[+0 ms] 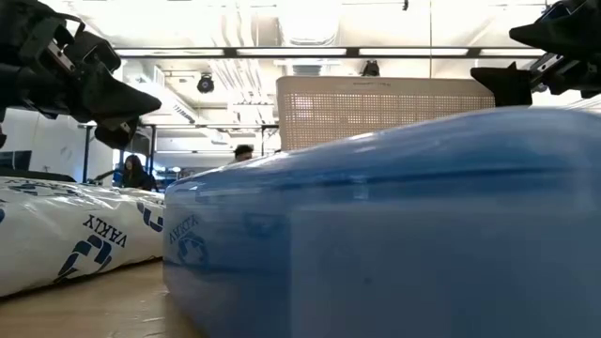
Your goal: Pick & place medical supplies in basket/bin
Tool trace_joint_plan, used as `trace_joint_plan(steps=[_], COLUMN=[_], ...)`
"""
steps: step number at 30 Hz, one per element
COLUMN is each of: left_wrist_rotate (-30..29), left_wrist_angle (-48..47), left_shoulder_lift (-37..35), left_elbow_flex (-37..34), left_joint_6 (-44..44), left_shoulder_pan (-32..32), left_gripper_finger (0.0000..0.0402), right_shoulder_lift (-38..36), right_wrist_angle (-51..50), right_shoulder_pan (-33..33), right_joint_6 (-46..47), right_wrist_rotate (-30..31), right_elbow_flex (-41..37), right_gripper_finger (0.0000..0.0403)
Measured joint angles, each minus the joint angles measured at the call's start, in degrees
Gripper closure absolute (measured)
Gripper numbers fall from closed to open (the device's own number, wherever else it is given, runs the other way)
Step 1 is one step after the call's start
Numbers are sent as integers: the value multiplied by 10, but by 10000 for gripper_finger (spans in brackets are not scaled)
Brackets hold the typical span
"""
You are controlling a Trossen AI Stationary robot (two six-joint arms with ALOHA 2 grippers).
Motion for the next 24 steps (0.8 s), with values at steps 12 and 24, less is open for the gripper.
trace_joint_plan(steps=[12,24], left_wrist_rotate=[0,0], left_wrist_angle=[0,0], left_shoulder_lift=[0,0], left_elbow_flex=[0,0], left_joint_6=[0,0], left_shoulder_pan=[0,0], left_gripper_finger=[402,402], right_shoulder_lift=[0,0], right_wrist_angle=[0,0], right_shoulder_pan=[0,0], right_joint_6=[0,0], right_wrist_rotate=[0,0], right_elbow_flex=[0,0], right_gripper_finger=[85,77])
